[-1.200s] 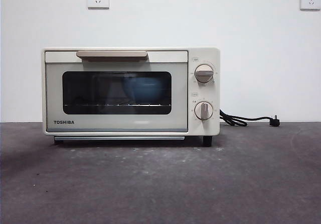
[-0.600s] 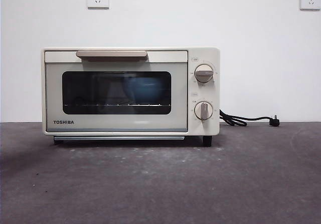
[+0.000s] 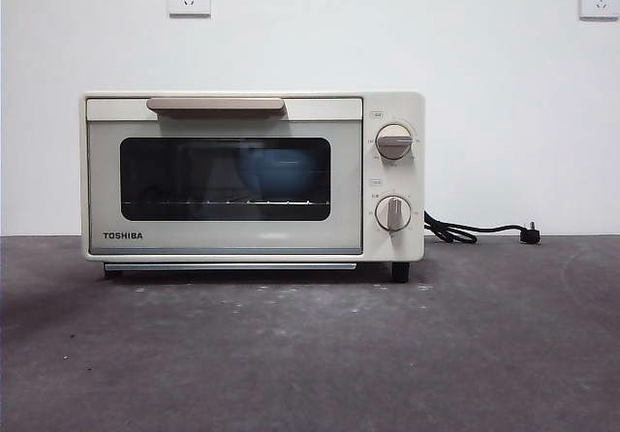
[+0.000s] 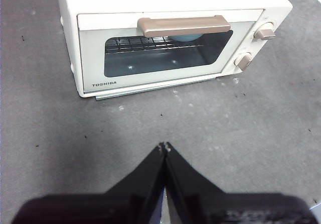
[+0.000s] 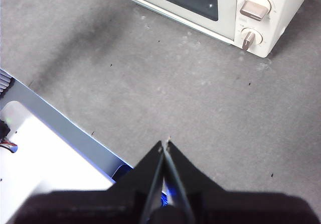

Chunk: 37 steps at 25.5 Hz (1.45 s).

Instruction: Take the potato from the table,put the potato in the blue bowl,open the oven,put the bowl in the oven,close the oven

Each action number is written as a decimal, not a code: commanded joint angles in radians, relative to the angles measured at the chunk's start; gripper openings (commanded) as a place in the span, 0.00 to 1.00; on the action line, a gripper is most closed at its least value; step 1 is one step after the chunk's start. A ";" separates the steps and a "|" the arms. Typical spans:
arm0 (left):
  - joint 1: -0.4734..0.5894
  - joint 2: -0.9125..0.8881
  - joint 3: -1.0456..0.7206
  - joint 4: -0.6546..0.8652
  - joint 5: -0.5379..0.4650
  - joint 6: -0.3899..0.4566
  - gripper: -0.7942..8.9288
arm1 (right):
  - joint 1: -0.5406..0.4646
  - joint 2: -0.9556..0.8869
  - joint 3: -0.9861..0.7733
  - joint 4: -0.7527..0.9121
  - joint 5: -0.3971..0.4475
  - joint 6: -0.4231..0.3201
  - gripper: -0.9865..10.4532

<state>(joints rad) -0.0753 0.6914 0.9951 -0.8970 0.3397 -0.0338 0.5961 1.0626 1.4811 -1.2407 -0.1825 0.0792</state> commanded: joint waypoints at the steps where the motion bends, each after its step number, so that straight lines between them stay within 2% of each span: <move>1: -0.003 -0.002 0.000 0.005 0.001 0.011 0.08 | 0.001 -0.005 -0.001 0.004 0.002 0.009 0.09; 7: -0.003 0.007 0.000 0.005 0.000 0.011 0.08 | 0.001 -0.005 -0.001 0.004 0.002 0.009 0.09; 10: -0.006 0.011 0.000 0.024 -0.020 0.060 0.08 | 0.001 -0.005 -0.001 0.004 0.002 0.009 0.09; 14: 0.000 -0.022 -0.005 0.201 -0.186 0.093 0.08 | 0.001 -0.006 -0.001 0.003 0.002 0.009 0.09; 16: 0.016 -0.055 -0.030 0.314 -0.216 0.121 0.08 | 0.001 -0.006 -0.001 0.003 0.002 0.009 0.09; 20: 0.059 -0.184 -0.201 0.640 -0.222 0.145 0.08 | 0.001 -0.006 -0.001 0.003 0.002 0.009 0.09; 23: 0.076 -0.285 -0.373 0.834 -0.299 0.168 0.08 | 0.001 -0.008 -0.001 0.003 0.002 0.009 0.09; 25: 0.078 -0.347 -0.477 0.903 -0.348 0.170 0.08 | 0.001 -0.010 -0.001 0.003 0.002 0.009 0.09; 31: 0.078 -0.528 -0.741 0.928 -0.426 0.170 0.08 | 0.001 -0.016 -0.001 0.003 0.002 0.009 0.09; 37: 0.078 -0.634 -0.898 0.924 -0.415 0.160 0.08 | 0.001 -0.018 -0.001 0.003 0.002 0.009 0.09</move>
<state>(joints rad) -0.0010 0.0700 0.1150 0.0181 -0.0792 0.1230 0.5961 1.0485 1.4811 -1.2407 -0.1818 0.0822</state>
